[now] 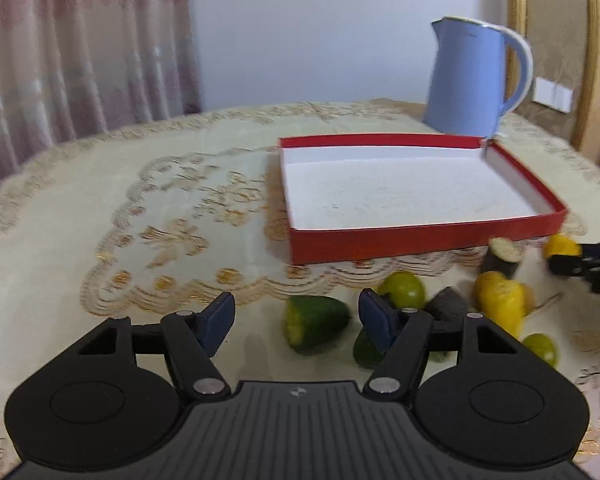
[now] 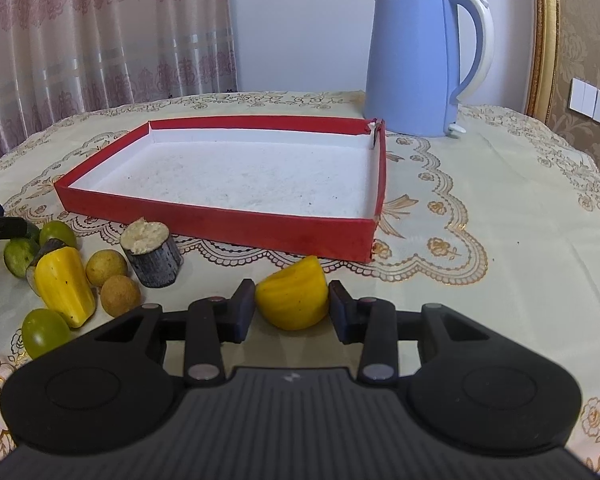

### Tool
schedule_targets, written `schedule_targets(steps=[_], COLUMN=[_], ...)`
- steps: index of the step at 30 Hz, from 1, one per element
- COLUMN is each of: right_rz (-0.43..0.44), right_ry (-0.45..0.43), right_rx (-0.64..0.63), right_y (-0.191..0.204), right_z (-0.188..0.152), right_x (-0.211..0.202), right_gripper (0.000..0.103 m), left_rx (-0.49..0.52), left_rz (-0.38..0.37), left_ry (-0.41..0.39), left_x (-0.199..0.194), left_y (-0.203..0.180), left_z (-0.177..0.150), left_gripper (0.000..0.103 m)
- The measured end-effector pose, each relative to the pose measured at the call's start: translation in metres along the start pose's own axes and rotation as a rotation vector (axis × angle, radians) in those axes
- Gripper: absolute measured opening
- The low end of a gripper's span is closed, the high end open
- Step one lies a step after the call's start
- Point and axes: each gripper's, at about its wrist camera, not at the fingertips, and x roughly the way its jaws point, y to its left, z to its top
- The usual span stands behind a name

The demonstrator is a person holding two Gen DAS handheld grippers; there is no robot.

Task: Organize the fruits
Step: 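Grasp the green cucumber piece with the left gripper while the right gripper holds the yellow pepper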

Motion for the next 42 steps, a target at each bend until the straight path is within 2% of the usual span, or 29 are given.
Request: schedule_targets(steps=[1, 3, 6, 9, 13, 21, 23, 26, 28, 38, 40, 42], right_rz=[0.001, 0.002, 0.003, 0.005, 0.003, 0.002, 0.002, 0.002, 0.002, 0.005, 0.005, 0.005], right_ry=[0.000, 0.001, 0.001, 0.003, 0.003, 0.004, 0.004, 0.004, 0.005, 0.005, 0.006, 0.006], right_rx=[0.001, 0.002, 0.003, 0.004, 0.003, 0.001, 0.001, 0.000, 0.000, 0.006, 0.006, 0.005], right_y=[0.000, -0.001, -0.001, -0.001, 0.000, 0.000, 0.000, 0.000, 0.000, 0.000, 0.000, 0.000], right_z=[0.000, 0.000, 0.000, 0.000, -0.001, -0.001, -0.001, 0.000, -0.001, -0.001, 0.000, 0.000], right_x=[0.000, 0.000, 0.000, 0.001, 0.001, 0.000, 0.000, 0.000, 0.000, 0.000, 0.000, 0.000], right_gripper=[0.037, 0.037, 0.037, 0.038, 0.038, 0.038, 0.038, 0.038, 0.038, 0.038, 0.038, 0.038], left_rx=[0.048, 0.140, 0.083, 0.106, 0.078, -0.023, -0.006, 0.072, 0.078, 0.026, 0.020, 0.020], left_rz=[-0.004, 0.079, 0.025, 0.036, 0.010, -0.027, -0.049, -0.054, -0.060, -0.041, -0.050, -0.053], left_ry=[-0.005, 0.018, 0.052, 0.056, 0.071, 0.000, -0.007, 0.022, 0.043, 0.062, 0.062, 0.060], left_x=[0.000, 0.004, 0.006, 0.005, -0.003, -0.031, -0.035, -0.024, -0.015, 0.008, 0.010, 0.011], left_y=[-0.003, 0.000, 0.020, 0.017, 0.019, 0.017, 0.007, -0.013, -0.018, -0.018, -0.019, -0.020], left_z=[0.001, 0.004, 0.007, 0.006, -0.001, -0.002, -0.005, -0.012, -0.016, -0.019, -0.018, -0.017], left_gripper=[0.068, 0.070, 0.070, 0.069, 0.066, 0.067, 0.067, 0.061, 0.052, 0.052, 0.046, 0.045])
